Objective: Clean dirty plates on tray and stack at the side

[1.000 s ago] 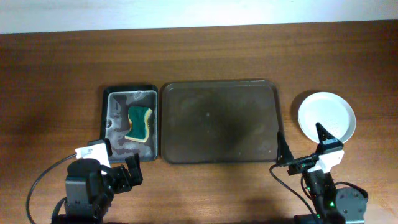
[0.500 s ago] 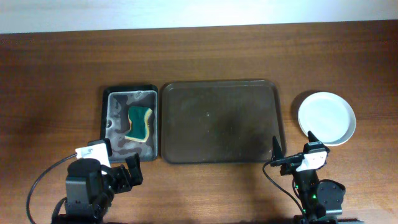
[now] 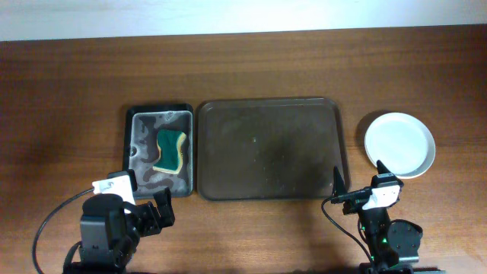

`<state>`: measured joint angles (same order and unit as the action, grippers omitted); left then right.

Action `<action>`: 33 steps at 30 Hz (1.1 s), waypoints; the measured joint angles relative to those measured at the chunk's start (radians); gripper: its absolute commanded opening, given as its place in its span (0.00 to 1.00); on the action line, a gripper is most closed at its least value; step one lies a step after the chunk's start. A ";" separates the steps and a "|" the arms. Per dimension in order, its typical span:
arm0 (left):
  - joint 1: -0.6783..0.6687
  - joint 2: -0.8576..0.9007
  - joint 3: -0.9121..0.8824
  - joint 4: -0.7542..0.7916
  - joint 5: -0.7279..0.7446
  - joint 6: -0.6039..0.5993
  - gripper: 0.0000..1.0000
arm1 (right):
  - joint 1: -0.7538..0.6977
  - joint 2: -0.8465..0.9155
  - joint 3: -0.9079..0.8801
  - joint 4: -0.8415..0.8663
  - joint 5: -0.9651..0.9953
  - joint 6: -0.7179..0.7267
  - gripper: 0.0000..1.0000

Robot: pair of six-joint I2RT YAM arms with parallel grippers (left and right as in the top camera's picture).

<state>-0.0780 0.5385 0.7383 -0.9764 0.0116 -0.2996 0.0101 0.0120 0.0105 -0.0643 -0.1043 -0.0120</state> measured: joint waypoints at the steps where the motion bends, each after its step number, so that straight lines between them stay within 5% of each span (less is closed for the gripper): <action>1: 0.000 0.000 0.000 0.000 0.000 0.000 0.99 | 0.000 0.000 0.000 0.000 0.000 0.000 0.99; 4: 0.000 -0.034 -0.025 0.036 -0.049 0.000 0.99 | 0.000 0.000 0.000 0.000 0.000 0.000 0.99; 10: 0.025 -0.351 -0.366 0.382 -0.099 0.012 0.99 | 0.000 -0.002 0.000 0.000 0.002 0.000 0.99; 16: 0.038 -0.525 -0.700 1.025 -0.105 0.145 0.99 | 0.000 -0.003 0.000 -0.001 0.003 0.000 0.99; 20: 0.039 -0.526 -0.724 0.898 -0.103 0.256 0.99 | 0.000 -0.003 0.000 0.000 0.003 -0.001 0.99; 33: 0.039 -0.528 -0.724 0.898 -0.090 0.282 0.99 | 0.000 -0.003 0.000 -0.001 0.003 0.000 0.99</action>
<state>-0.0395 0.0109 0.0139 -0.0784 -0.0784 -0.0177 0.0105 0.0093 0.0105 -0.0650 -0.1017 -0.0124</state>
